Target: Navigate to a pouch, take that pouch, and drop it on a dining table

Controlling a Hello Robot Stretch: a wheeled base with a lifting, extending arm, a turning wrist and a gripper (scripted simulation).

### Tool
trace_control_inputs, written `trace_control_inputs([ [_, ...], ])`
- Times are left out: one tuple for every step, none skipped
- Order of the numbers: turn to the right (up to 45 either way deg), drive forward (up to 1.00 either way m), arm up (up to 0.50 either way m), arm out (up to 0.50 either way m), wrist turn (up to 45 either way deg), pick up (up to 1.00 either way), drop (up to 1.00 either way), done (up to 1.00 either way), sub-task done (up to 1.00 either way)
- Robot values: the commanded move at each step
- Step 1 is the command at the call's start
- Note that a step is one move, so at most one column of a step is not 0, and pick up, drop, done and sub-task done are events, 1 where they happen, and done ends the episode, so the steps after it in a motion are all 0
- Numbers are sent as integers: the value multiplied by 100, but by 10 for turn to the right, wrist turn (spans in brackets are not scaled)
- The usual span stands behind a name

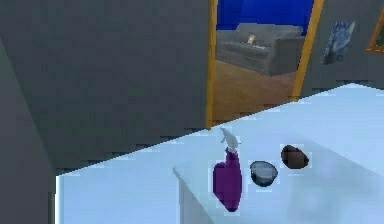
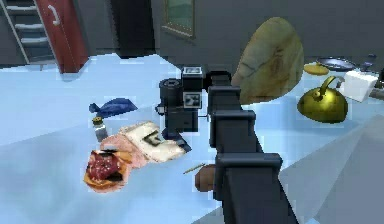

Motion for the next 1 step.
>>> trace_control_inputs([
  [0,0,-14,0,0,0,0,0,0],
])
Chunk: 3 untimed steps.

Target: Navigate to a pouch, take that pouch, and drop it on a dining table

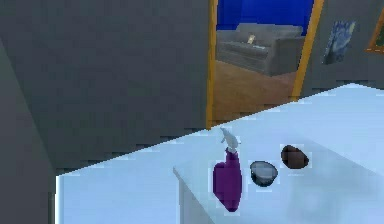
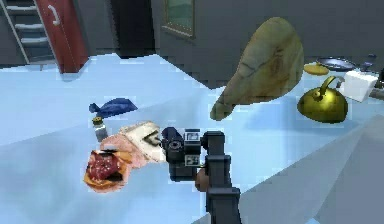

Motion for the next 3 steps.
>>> trace_control_inputs([
  [0,0,0,0,0,100,0,0,0],
  [0,0,10,0,0,0,0,0,0],
  [0,0,4,0,0,0,0,0,0],
])
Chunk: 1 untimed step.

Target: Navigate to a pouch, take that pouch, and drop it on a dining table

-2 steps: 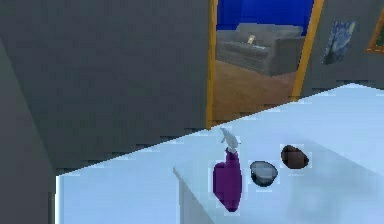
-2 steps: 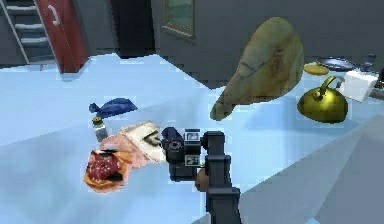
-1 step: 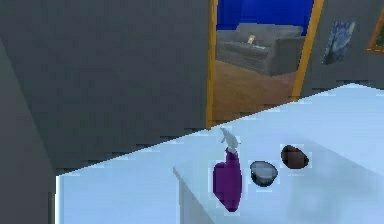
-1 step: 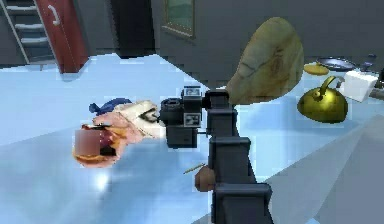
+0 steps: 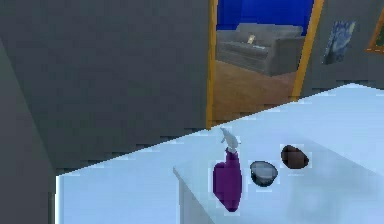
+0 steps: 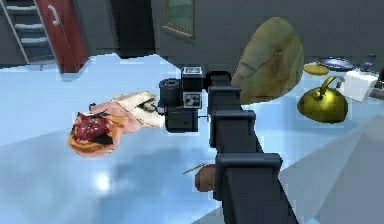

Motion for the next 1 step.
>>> trace_control_inputs([
  [0,0,0,0,-450,0,0,0,0],
])
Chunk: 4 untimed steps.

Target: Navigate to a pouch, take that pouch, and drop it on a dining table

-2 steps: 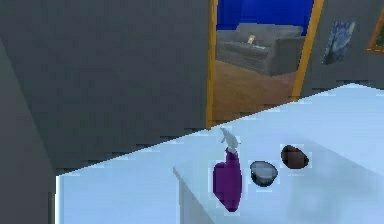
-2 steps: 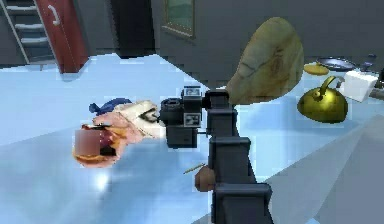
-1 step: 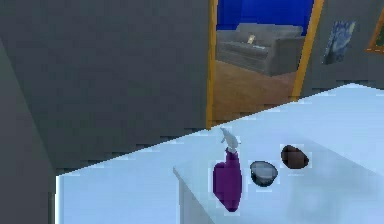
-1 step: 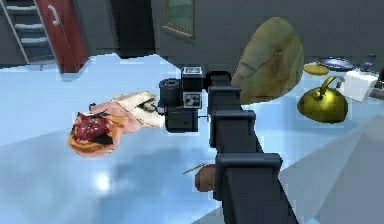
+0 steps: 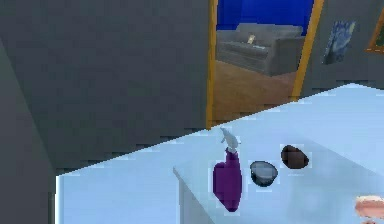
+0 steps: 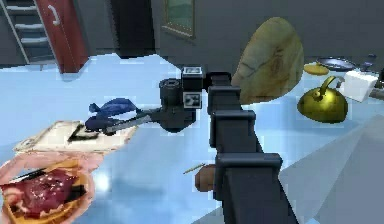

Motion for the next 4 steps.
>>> trace_control_inputs([
  [0,0,0,0,-450,0,0,0,0],
  [0,0,0,0,-360,0,0,0,0],
  [0,0,0,-22,0,0,0,0,0],
  [-300,0,0,0,0,0,0,0,0],
])
